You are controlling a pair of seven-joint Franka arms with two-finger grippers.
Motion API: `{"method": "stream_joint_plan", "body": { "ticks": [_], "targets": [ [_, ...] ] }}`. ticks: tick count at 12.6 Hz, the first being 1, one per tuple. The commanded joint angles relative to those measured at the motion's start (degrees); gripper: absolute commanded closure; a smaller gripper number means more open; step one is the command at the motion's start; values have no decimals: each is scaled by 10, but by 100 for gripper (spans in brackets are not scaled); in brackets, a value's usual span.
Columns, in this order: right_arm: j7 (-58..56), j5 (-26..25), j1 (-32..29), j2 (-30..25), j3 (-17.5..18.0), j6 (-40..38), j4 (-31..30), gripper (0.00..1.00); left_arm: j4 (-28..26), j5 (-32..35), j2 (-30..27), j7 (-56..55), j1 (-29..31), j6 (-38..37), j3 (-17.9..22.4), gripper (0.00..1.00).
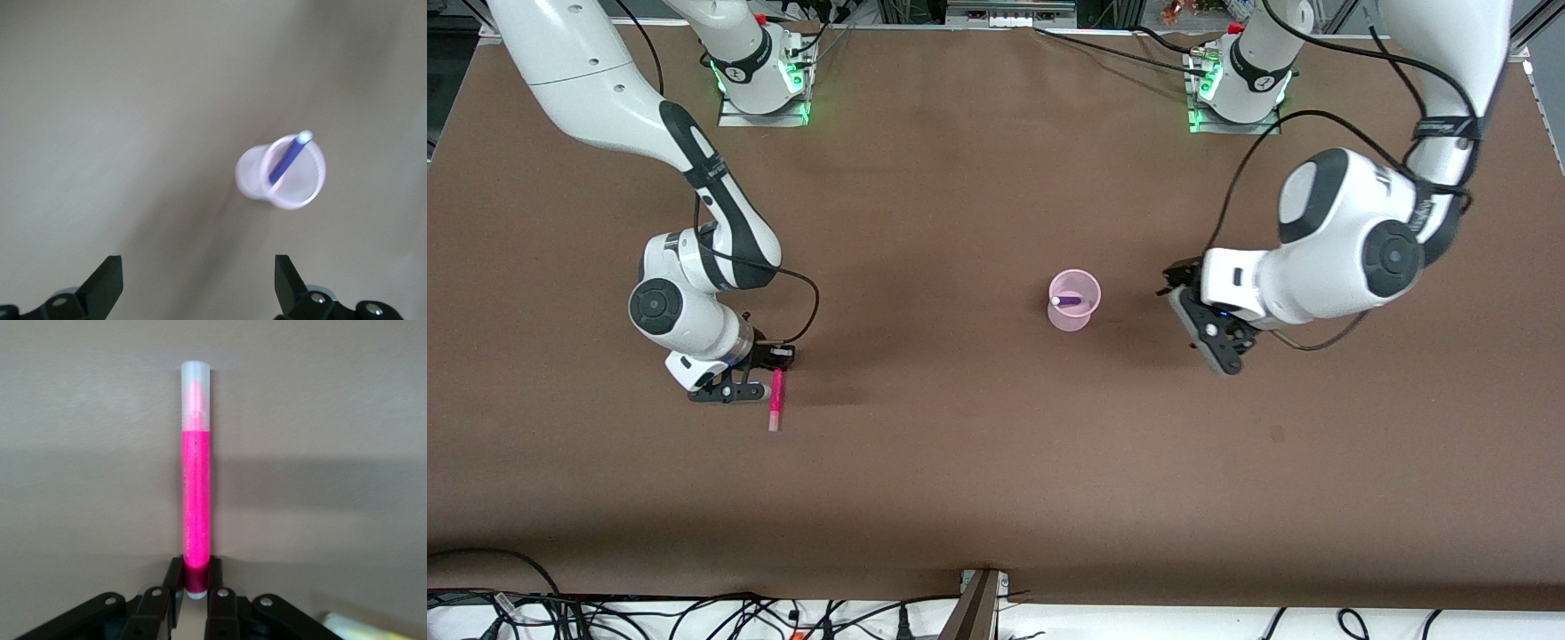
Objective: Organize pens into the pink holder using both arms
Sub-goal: 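Drop the blue marker into the cup while the right gripper grasps the pink marker, then lift the pink marker toward the cup while the left gripper withdraws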
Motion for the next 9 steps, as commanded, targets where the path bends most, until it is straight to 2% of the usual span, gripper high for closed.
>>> {"method": "stream_joint_plan", "body": {
  "ticks": [1, 2, 4, 5, 7, 9],
  "targets": [
    [54, 8, -1, -17, 35, -85, 33, 84, 40, 27, -3, -15, 16, -54, 24, 0],
    [82, 14, -1, -18, 49, -134, 58, 84, 50, 36, -4, -14, 22, -60, 31, 0],
    [146, 76, 5, -17, 79, -257, 143, 84, 99, 113, -4, -14, 22, -114, 39, 0],
    [192, 104, 22, -13, 80, -294, 176, 84, 128, 128, -3, -15, 22, -159, 41, 0],
    [283, 143, 68, -15, 81, -302, 197, 84, 174, 130, -3, -18, 22, -222, 51, 0],
    [378, 203, 110, -12, 81, -295, 218, 84, 210, 146, -3, -92, 17, -290, 52, 0]
  ]
}}
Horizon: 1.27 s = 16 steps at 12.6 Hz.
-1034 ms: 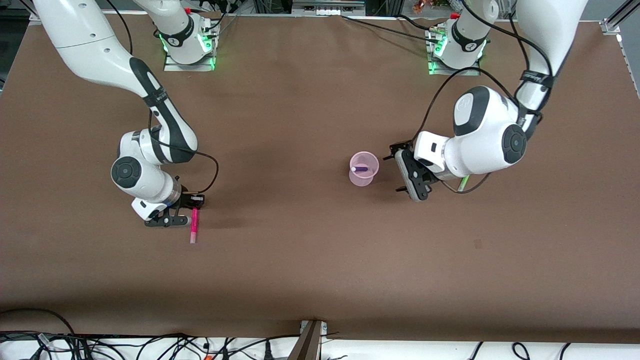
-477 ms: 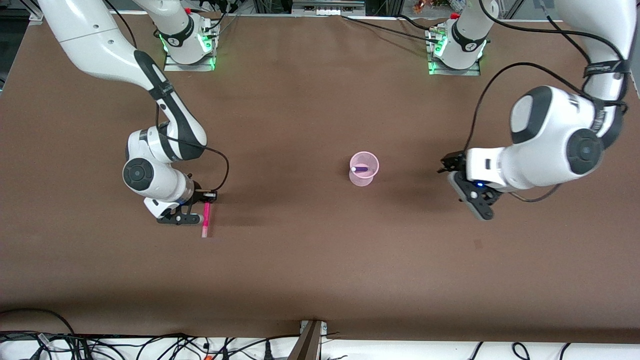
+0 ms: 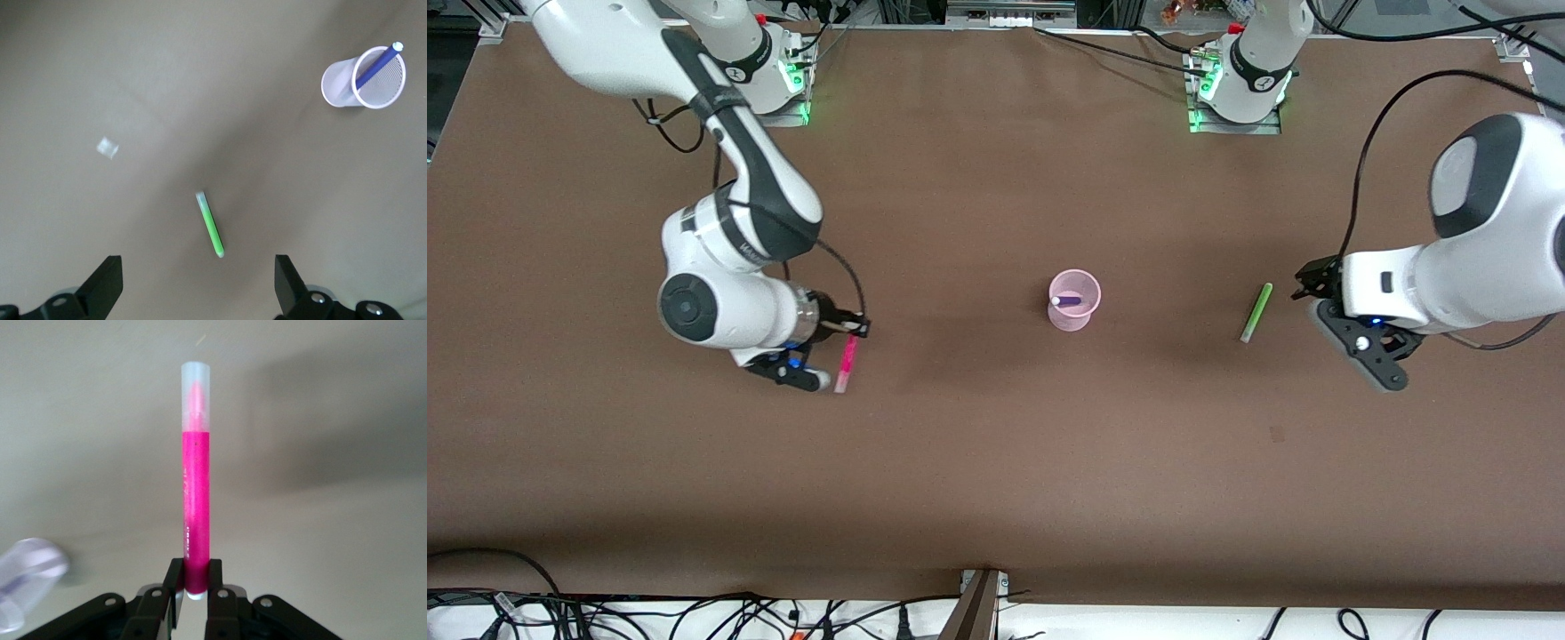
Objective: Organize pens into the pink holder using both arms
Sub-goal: 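Lift the pink marker toward the cup while the left gripper withdraws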
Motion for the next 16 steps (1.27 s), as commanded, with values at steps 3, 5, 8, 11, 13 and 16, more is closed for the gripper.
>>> {"method": "stream_joint_plan", "body": {
  "ticks": [3, 5, 8, 11, 13, 16],
  "targets": [
    [201, 150, 101, 25, -4, 47, 53, 84, 95, 33, -2, -107, -11, -150, 4, 0],
    [284, 192, 155, 27, -4, 133, 57, 84, 51, 32, -62, -127, -35, -146, 39, 0],
    [419, 225, 233, 40, -4, 230, 86, 84, -83, 20, -178, -154, -99, -41, 141, 0],
    [518, 225, 299, 69, -5, 343, 101, 84, -192, -24, -264, -226, -147, 23, 200, 0],
    [535, 226, 310, 83, -5, 383, 100, 84, -198, -21, -269, -252, -145, 20, 195, 0],
    [533, 226, 313, 106, -5, 406, 101, 84, -198, -12, -265, -253, -138, 24, 189, 0]
  ]
}}
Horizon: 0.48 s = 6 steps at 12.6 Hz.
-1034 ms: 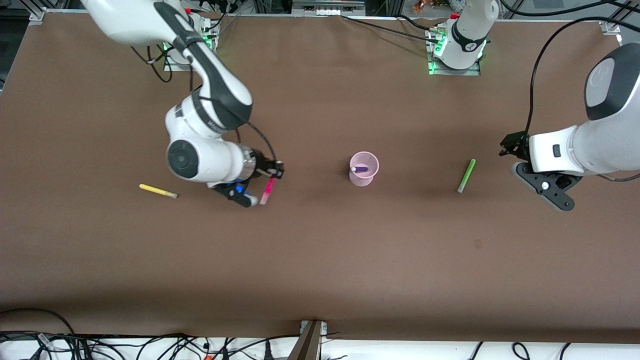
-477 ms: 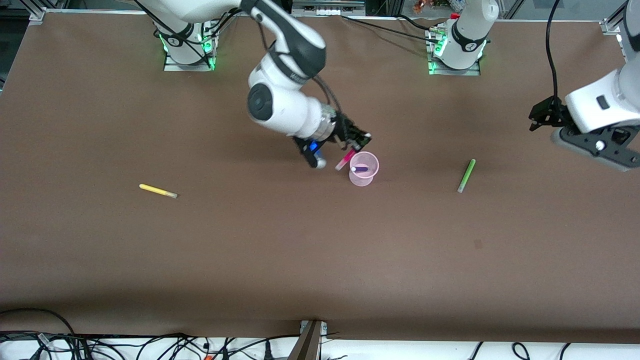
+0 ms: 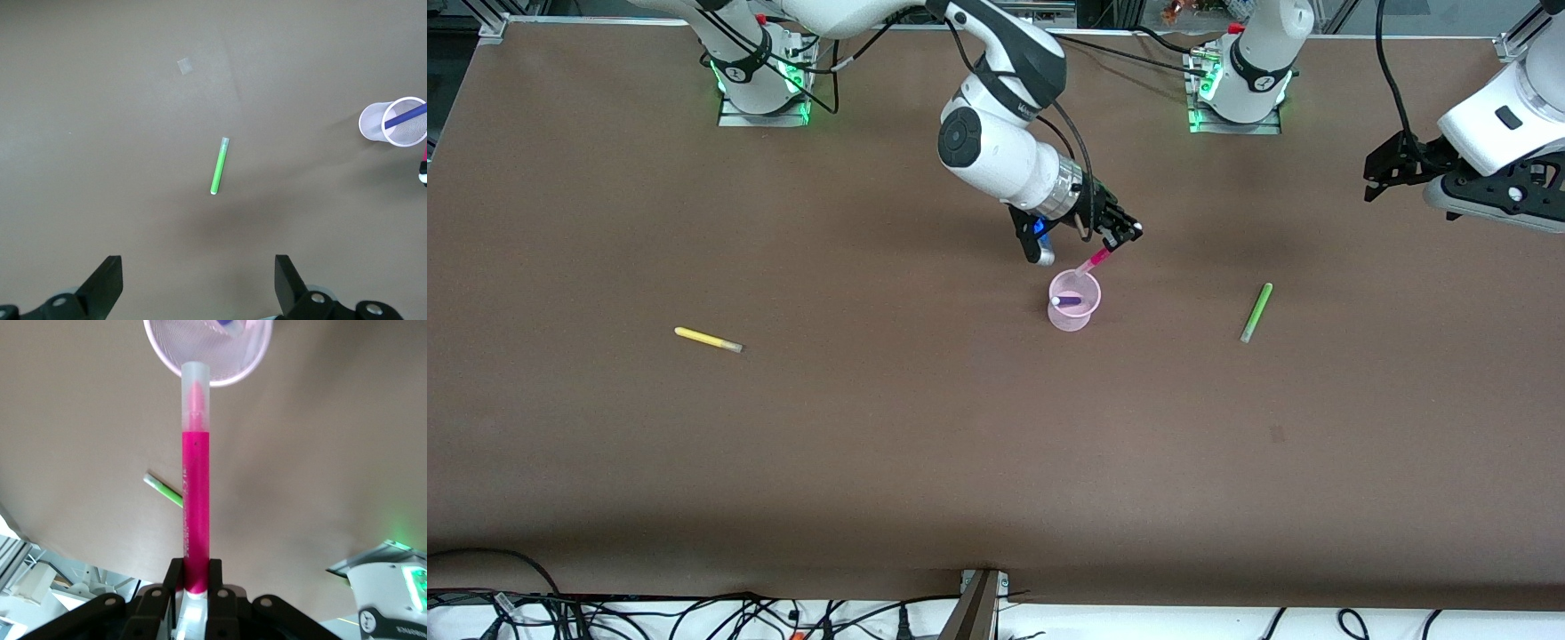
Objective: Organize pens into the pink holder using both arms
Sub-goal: 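Lower the pink marker into the pink cup with the right gripper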
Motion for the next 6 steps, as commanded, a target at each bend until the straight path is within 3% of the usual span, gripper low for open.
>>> {"method": "stream_joint_plan", "body": {
  "ticks": [1, 6],
  "targets": [
    [1, 11, 8, 29, -2, 20, 24, 84, -12, 5, -4, -9, 0, 16, 2, 0],
    [-4, 11, 9, 62, -2, 52, 42, 83, 9, 3, 13, -2, 14, 12, 8, 0]
  ]
}}
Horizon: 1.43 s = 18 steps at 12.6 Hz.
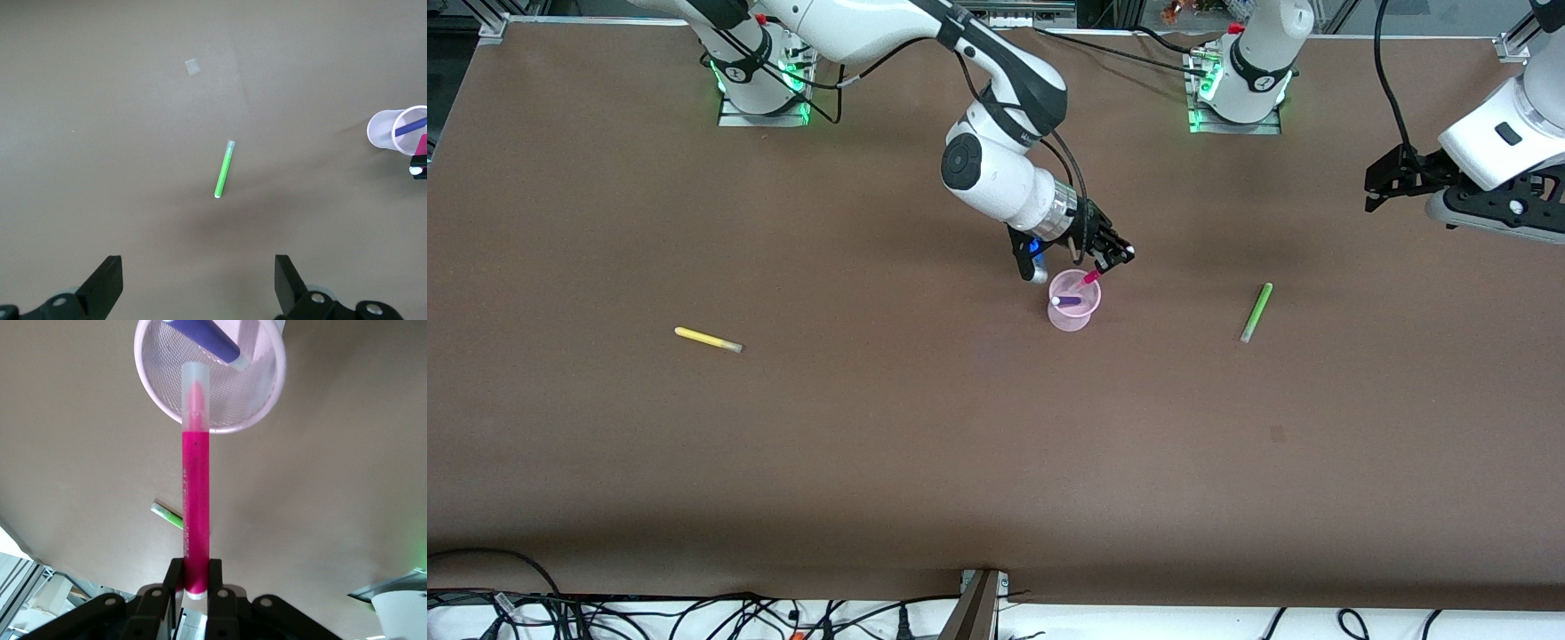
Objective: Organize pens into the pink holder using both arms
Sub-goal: 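Lower the pink marker into the pink cup with the right gripper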
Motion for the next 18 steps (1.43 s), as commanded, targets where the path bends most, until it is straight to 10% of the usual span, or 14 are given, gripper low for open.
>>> {"method": "stream_joint_plan", "body": {
  "ticks": [1, 13, 18],
  "targets": [
    [-5, 11, 6, 28, -1, 6, 39, 83, 12, 1, 5, -1, 6, 0, -1, 0],
    [-3, 62, 0, 46, 1, 37, 44, 82, 12, 0, 5, 1, 5, -2, -1, 0],
    [-5, 64, -3, 46, 1, 37, 47, 45, 12, 0, 5, 1, 5, -3, -1, 0]
  ]
}}
